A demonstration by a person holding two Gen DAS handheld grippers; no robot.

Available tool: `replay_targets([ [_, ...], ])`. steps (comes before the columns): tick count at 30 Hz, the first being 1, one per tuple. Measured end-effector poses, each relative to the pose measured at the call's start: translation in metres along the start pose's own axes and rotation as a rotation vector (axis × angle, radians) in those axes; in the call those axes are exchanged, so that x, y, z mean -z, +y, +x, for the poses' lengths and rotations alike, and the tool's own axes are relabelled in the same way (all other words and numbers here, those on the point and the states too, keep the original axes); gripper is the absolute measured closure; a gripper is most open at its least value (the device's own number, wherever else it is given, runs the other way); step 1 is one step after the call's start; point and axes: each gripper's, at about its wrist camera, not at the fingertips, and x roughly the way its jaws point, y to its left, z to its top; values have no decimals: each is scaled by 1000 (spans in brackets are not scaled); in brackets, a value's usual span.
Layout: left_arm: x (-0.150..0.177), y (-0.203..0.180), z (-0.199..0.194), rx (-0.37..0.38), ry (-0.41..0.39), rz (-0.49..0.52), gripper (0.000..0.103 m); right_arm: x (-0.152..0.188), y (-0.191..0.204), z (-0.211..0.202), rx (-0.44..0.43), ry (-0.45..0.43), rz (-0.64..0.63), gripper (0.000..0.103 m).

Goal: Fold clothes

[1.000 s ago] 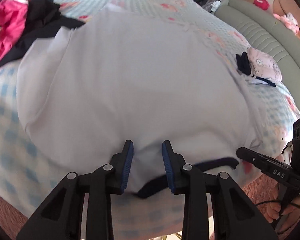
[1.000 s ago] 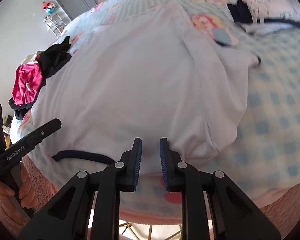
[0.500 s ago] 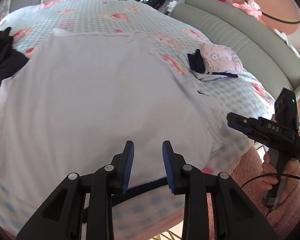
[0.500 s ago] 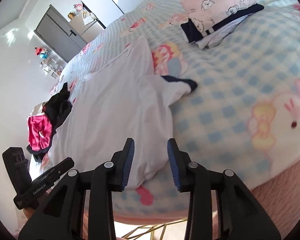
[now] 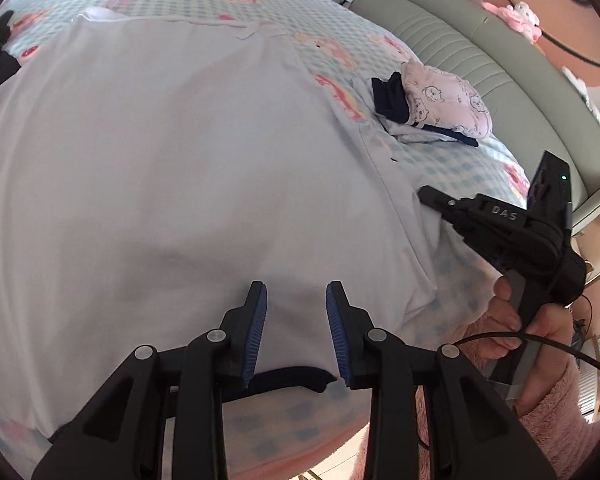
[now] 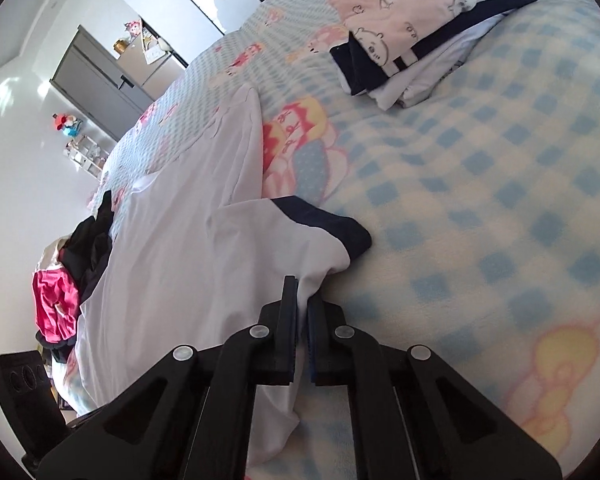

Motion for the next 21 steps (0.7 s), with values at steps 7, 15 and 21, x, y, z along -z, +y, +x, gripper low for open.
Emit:
replay_targets([
  [7,-17,-3,4,108,-33,-31,70,-12,-12,-43,-1,-85,33,102],
  [15,-28,-19,18,106,-14,19,70,-8,-15,4,-155,90,96,43],
  [21,-26,-18,13,72,13,50,70,-16,-5,-4,-56,-15,51,101],
])
